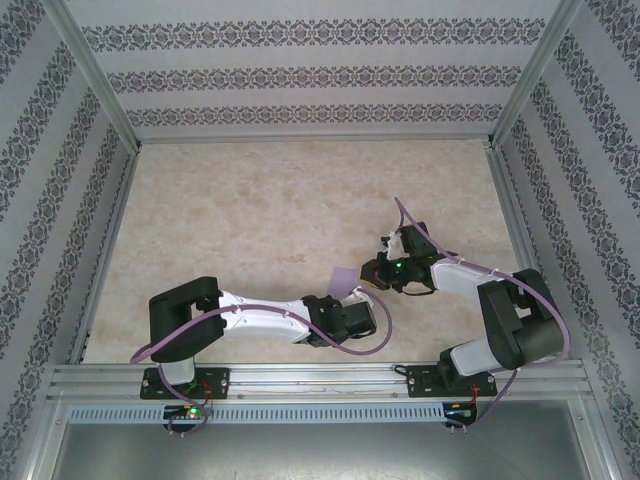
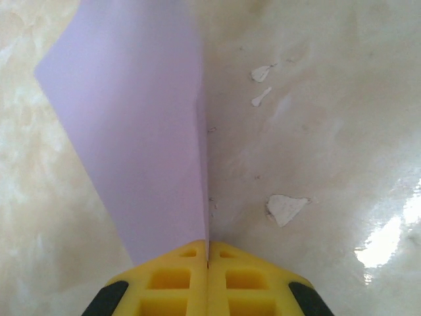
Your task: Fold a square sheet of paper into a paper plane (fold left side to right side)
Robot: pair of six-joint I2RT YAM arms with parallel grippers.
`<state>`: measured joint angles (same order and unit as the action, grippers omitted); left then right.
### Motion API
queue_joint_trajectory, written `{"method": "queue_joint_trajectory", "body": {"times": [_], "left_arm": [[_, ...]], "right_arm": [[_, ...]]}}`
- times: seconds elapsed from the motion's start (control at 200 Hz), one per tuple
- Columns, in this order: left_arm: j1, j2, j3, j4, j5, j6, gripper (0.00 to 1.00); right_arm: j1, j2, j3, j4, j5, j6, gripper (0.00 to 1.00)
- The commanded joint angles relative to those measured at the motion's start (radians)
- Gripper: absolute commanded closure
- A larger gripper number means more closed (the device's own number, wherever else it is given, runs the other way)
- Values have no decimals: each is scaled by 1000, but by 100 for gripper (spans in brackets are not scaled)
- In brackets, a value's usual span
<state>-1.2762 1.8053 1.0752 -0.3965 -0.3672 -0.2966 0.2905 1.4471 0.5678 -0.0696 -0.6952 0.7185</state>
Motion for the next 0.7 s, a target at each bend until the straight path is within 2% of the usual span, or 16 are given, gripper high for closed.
{"method": "queue_joint_trajectory", "body": {"times": [0.0, 0.235, 0.44, 0.695], "left_arm": [[2, -26, -11, 19, 35, -20, 100], [51, -50, -22, 64, 198, -31, 100], [122, -68, -34, 108, 376, -75, 100], [234, -83, -105, 272, 648, -188, 100]], "right_arm": [[-36, -73, 8, -64, 63, -35, 80], [-120, -295, -10, -259, 243, -125, 53], [-149, -474, -57, -328, 294, -172, 48], [-153, -576, -121, -329, 224, -188, 43]]}}
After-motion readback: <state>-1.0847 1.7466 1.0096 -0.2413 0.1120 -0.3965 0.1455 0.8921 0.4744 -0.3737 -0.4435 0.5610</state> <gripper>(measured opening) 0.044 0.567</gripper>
